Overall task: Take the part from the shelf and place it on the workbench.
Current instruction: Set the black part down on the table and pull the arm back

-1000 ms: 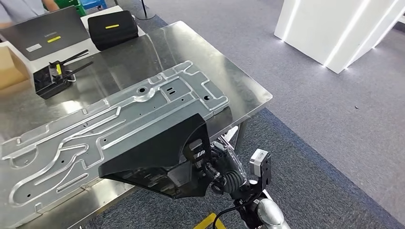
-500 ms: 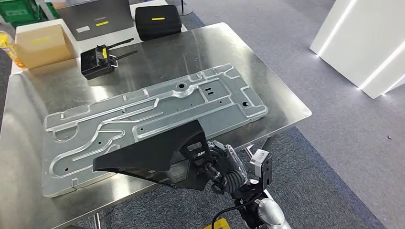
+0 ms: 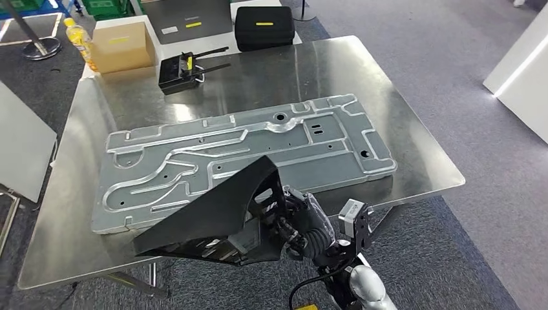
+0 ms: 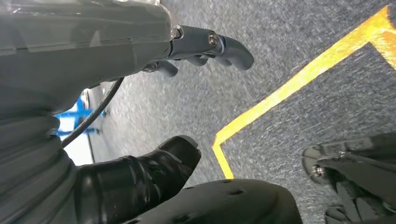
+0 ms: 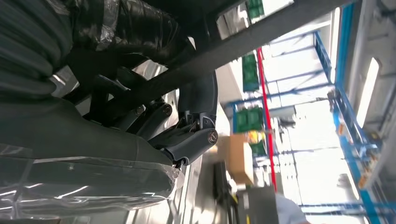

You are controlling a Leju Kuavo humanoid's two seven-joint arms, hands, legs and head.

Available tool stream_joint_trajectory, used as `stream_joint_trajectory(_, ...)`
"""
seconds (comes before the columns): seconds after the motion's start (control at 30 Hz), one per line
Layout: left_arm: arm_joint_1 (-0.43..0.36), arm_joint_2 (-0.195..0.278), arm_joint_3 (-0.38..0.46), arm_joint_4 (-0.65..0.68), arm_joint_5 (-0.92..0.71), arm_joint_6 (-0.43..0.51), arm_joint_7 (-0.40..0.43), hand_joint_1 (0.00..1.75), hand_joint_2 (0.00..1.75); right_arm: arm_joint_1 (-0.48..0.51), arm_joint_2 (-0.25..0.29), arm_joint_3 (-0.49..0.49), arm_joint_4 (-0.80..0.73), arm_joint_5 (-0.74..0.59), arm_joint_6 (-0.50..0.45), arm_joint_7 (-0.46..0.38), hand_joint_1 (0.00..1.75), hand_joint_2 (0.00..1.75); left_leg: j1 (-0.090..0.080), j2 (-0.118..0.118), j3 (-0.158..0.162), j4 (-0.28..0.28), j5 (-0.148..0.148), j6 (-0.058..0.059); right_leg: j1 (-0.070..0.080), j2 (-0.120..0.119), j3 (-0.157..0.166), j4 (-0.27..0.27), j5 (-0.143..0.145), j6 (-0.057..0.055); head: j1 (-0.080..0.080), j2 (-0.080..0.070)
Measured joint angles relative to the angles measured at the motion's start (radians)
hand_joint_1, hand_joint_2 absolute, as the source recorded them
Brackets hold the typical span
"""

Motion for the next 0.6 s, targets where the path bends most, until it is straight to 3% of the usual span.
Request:
stream_joint_trajectory(0.03, 0.001, 0.000, 0.000, 0.000, 0.000, 0.000, 0.000, 0.00, 1.75, -0.001, 0.000, 0.000, 0.000, 0.000, 0.000, 0.003, 1.75, 1.75, 0.001, 0.005, 0.014, -0.026, 0.023, -0.001, 0.000, -0.014, 0.001, 0.000, -0.002, 0.001, 0.000, 0.000)
stream_joint_trajectory(0.13, 0.002, 0.000, -0.001, 0.000, -0.001, 0.000, 0.000, 0.00, 1.75, -0.008, 0.000, 0.000, 0.003, -0.016, -0.003, 0.022, 1.75, 1.75, -0.001, 0.031, 0.118, -0.218, 0.106, 0.005, 0.002, -0.040, 0.007, 0.005, -0.011, 0.013, 0.000, 0.000)
stream_joint_trajectory(0.2, 0.002, 0.000, -0.002, 0.000, -0.003, -0.001, 0.001, 0.00, 1.75, -0.023, 0.000, 0.000, 0.009, -0.042, -0.006, 0.047, 1.75, 1.75, -0.006, 0.036, 0.149, -0.276, 0.115, 0.016, 0.005, -0.049, 0.007, 0.008, -0.015, 0.024, 0.001, 0.000)
stream_joint_trajectory(0.27, 0.004, 0.000, -0.003, 0.000, -0.007, -0.004, 0.002, 0.00, 1.75, -0.057, 0.000, -0.001, 0.024, -0.073, -0.010, 0.080, 1.75, 1.75, -0.008, 0.032, 0.150, -0.280, 0.115, 0.029, 0.005, -0.050, 0.008, 0.009, -0.015, 0.036, 0.001, 0.000)
stream_joint_trajectory(0.3, 0.004, 0.000, -0.004, 0.000, -0.010, -0.007, 0.003, 0.00, 1.75, -0.082, 0.000, -0.003, 0.036, -0.087, -0.011, 0.098, 1.75, 1.75, -0.007, 0.031, 0.151, -0.284, 0.117, 0.035, 0.003, -0.038, 0.005, 0.016, -0.021, 0.041, 0.001, 0.000)
stream_joint_trajectory(0.37, 0.000, -0.001, -0.007, 0.000, -0.015, -0.014, 0.007, 0.00, 1.75, -0.146, -0.002, -0.012, 0.068, -0.117, -0.012, 0.136, 1.75, 1.75, -0.004, 0.030, 0.153, -0.289, 0.121, 0.048, -0.001, 0.000, -0.025, 0.081, -0.061, 0.049, 0.002, 0.000)
stream_joint_trajectory(0.4, -0.004, -0.001, -0.010, 0.000, -0.017, -0.016, 0.009, 0.00, 1.75, -0.180, -0.003, -0.018, 0.087, -0.131, -0.013, 0.152, 1.75, 1.75, -0.005, 0.028, 0.152, -0.289, 0.122, 0.051, -0.001, 0.018, -0.056, 0.145, -0.093, 0.051, 0.002, 0.000)
stream_joint_trajectory(0.47, -0.010, -0.001, -0.015, 0.000, -0.018, -0.018, 0.012, 0.00, 1.75, -0.235, -0.006, -0.033, 0.122, -0.150, -0.013, 0.173, 1.75, 1.75, -0.008, 0.021, 0.150, -0.288, 0.123, 0.056, -0.001, 0.032, -0.123, 0.276, -0.140, 0.052, 0.002, 0.000)
stream_joint_trajectory(0.5, -0.011, -0.001, -0.018, 0.000, -0.018, -0.018, 0.014, 0.00, 1.75, -0.254, -0.007, -0.039, 0.136, -0.154, -0.013, 0.178, 1.75, 1.75, -0.010, 0.015, 0.150, -0.287, 0.123, 0.056, -0.001, 0.033, -0.140, 0.303, -0.137, 0.051, 0.002, 0.000)
stream_joint_trajectory(0.53, -0.012, -0.001, -0.019, 0.000, -0.018, -0.018, 0.015, 0.00, 1.75, -0.269, -0.008, -0.043, 0.147, -0.156, -0.013, 0.181, 1.75, 1.75, -0.011, 0.009, 0.151, -0.286, 0.122, 0.056, -0.001, 0.034, -0.137, 0.288, -0.114, 0.048, 0.002, 0.000)
stream_joint_trajectory(0.6, -0.012, -0.002, -0.021, 0.000, -0.018, -0.018, 0.016, 0.00, 1.75, -0.289, -0.008, -0.047, 0.161, -0.156, -0.013, 0.183, 1.75, 1.75, -0.012, -0.002, 0.153, -0.283, 0.121, 0.054, 0.002, 0.038, -0.085, 0.160, -0.035, 0.036, 0.002, 0.000)
